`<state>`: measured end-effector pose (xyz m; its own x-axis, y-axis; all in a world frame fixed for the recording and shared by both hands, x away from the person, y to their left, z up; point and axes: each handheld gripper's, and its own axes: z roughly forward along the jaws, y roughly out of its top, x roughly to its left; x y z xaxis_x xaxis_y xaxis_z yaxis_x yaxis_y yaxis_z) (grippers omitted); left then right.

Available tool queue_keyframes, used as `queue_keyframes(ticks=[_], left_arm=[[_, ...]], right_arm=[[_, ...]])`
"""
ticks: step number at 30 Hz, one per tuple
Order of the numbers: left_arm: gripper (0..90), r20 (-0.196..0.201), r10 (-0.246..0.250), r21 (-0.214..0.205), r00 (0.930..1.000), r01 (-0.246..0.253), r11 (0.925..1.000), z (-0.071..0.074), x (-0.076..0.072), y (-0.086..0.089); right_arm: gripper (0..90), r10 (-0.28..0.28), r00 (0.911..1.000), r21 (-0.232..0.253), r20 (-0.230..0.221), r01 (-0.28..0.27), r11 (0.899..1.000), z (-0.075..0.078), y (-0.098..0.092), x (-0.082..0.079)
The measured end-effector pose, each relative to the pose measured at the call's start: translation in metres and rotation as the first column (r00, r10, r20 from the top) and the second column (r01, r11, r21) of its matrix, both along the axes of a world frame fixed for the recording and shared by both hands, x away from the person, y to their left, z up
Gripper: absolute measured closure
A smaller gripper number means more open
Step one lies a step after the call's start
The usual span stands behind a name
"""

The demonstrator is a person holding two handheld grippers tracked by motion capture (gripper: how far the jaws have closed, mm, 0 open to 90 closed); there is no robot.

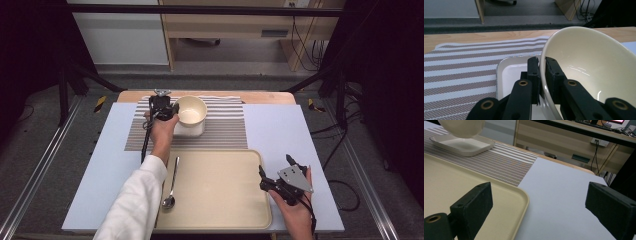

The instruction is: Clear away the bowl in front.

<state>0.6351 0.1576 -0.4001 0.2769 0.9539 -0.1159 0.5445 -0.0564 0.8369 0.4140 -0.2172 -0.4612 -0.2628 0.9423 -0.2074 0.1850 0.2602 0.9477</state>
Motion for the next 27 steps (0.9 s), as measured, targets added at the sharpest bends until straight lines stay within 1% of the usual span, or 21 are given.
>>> queue_keyframes(ticks=[3,4,7,8,10,12,13,15,18,19,21,22,25,27], left_arm=[[82.5,-0.004,-0.032,-0.040,0.9995,0.032,0.9987,0.008,-0.016,0.001],[82.5,-0.004,-0.042,-0.042,0.9991,0.041,0.9983,0.010,-0.021,0.001],[82.6,-0.004,-0.068,-0.035,0.9977,0.068,0.9971,0.014,-0.038,0.001],[82.6,-0.004,-0.084,-0.030,0.9964,0.084,0.9960,0.015,-0.046,0.001],[82.6,-0.005,-0.107,-0.023,0.9943,0.107,0.9940,0.015,-0.057,0.000],[82.5,-0.003,-0.129,-0.024,0.9916,0.129,0.9913,0.015,-0.070,0.000],[82.6,-0.003,-0.141,-0.029,0.9900,0.141,0.9896,0.014,-0.077,0.000],[82.6,-0.005,-0.157,-0.036,0.9876,0.157,0.9870,0.012,-0.086,0.000],[82.5,-0.020,-0.194,-0.038,0.9808,0.193,0.9805,0.007,-0.103,0.001],[82.6,-0.018,-0.196,-0.043,0.9804,0.195,0.9798,0.005,-0.106,0.000],[82.5,-0.023,-0.214,-0.040,0.9765,0.213,0.9761,0.002,-0.113,0.000],[82.5,-0.017,-0.221,-0.040,0.9751,0.220,0.9746,0.000,-0.117,0.001],[82.5,-0.025,-0.239,-0.046,0.9707,0.237,0.9703,-0.006,-0.128,0.002],[82.5,-0.030,-0.253,-0.037,0.9669,0.252,0.9670,-0.010,-0.136,0.002]], right_arm=[[7.5,-0.002,1.0000,0.001,-0.001,0.002,1.000,0.000,0.000,0.000],[7.5,-0.003,1.0000,0.005,0.001,0.003,1.000,0.000,0.000,-0.001],[7.5,-0.002,1.0000,0.008,0.002,0.002,1.000,0.001,-0.001,-0.001],[7.5,-0.002,1.0000,0.010,0.003,0.002,1.000,0.001,0.000,-0.001],[7.5,0.001,1.0000,0.011,0.003,-0.001,1.000,0.001,0.000,-0.002],[7.5,0.005,1.0000,0.008,0.004,-0.005,1.000,0.001,0.001,-0.002],[7.4,0.006,1.0000,0.006,0.003,-0.006,1.000,0.001,0.001,-0.002],[7.5,0.008,1.0000,0.003,0.003,-0.008,1.000,0.001,0.002,-0.002],[7.4,0.008,1.0000,0.002,0.004,-0.008,1.000,0.002,0.003,-0.002],[7.3,0.008,1.0000,0.002,0.005,-0.008,1.000,0.002,0.003,-0.002],[7.0,0.006,1.0000,0.004,0.005,-0.006,1.000,0.002,0.002,-0.002],[6.8,0.005,1.0000,0.007,0.004,-0.005,1.000,0.002,0.002,-0.002],[6.1,0.007,1.0000,0.011,0.007,-0.007,1.000,0.002,0.002,-0.002],[5.9,0.009,1.0000,0.013,0.001,-0.009,1.000,0.001,0.001,-0.002]])
